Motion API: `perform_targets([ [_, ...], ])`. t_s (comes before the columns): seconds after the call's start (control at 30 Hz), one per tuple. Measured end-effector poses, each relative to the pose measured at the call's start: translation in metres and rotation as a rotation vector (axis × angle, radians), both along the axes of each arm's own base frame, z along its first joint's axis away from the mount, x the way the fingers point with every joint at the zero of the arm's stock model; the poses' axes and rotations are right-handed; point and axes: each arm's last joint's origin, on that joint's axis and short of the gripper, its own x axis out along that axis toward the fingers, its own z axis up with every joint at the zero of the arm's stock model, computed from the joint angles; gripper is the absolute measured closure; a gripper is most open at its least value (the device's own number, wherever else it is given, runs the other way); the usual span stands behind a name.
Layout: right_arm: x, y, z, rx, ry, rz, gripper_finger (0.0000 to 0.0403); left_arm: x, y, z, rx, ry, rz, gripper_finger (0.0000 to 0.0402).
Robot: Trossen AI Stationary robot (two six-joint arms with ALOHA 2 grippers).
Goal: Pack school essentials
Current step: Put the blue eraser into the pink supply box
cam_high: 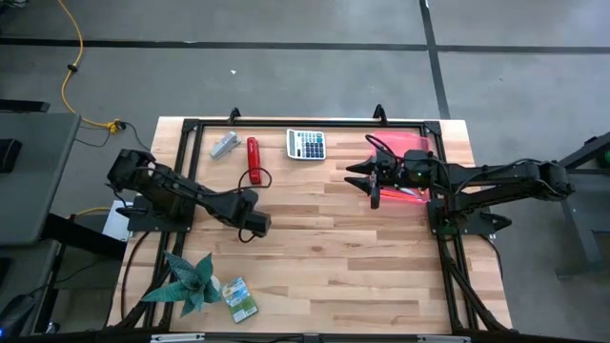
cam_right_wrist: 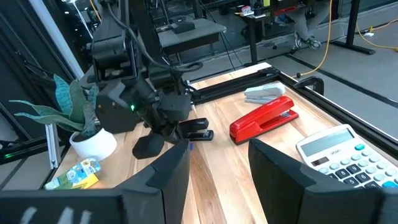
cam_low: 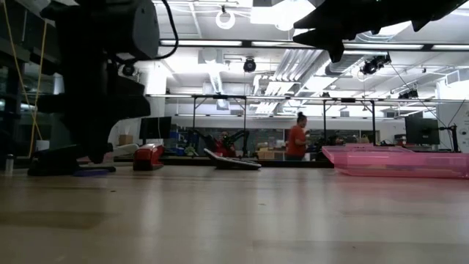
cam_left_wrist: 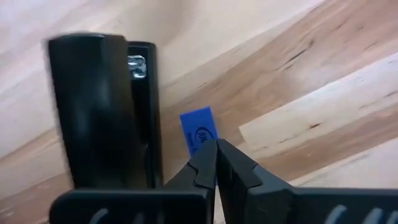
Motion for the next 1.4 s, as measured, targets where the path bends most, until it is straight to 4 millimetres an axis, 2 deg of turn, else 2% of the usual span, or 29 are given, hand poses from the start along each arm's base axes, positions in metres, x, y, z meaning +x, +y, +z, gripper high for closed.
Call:
perform_targets([
  [0.17, 0.0, 0.0, 0.0, 0.0, -0.001, 0.0, 0.0247, 0.001, -0.003, -0.011, 0.005, 0.048, 0.001, 0.0401],
  [0.37, 0.0, 0.0, 0.001, -0.001, -0.008, 0.0, 0.0247, 0.006, -0.006, -0.011, 0.007, 0.036, 0.003, 0.0401],
  [0.5, 0.0, 0.0, 0.001, -0.003, -0.008, 0.0, 0.0247, 0.028, -0.013, -0.004, -0.035, -0.139, -0.037, 0.0401],
  [0.6, 0.0, 0.0, 0.001, -0.001, -0.006, 0.0, 0.0247, 0.035, -0.014, -0.002, -0.046, -0.186, -0.068, 0.0401],
  [0.97, 0.0, 0.0, 0.0, -0.001, -0.005, 0.0, 0.0247, 0.053, -0.015, 0.042, -0.01, -0.224, -0.193, 0.0397],
  [1.1, 0.0, 0.0, 0.0, -0.001, -0.002, 0.0, 0.0247, 0.052, -0.021, 0.043, -0.045, -0.227, -0.192, 0.0367],
  [1.4, 0.0, 0.0, 0.0, 0.0, 0.001, 0.0, 0.0247, 0.046, -0.03, 0.039, 0.028, -0.22, -0.074, 0.0241],
])
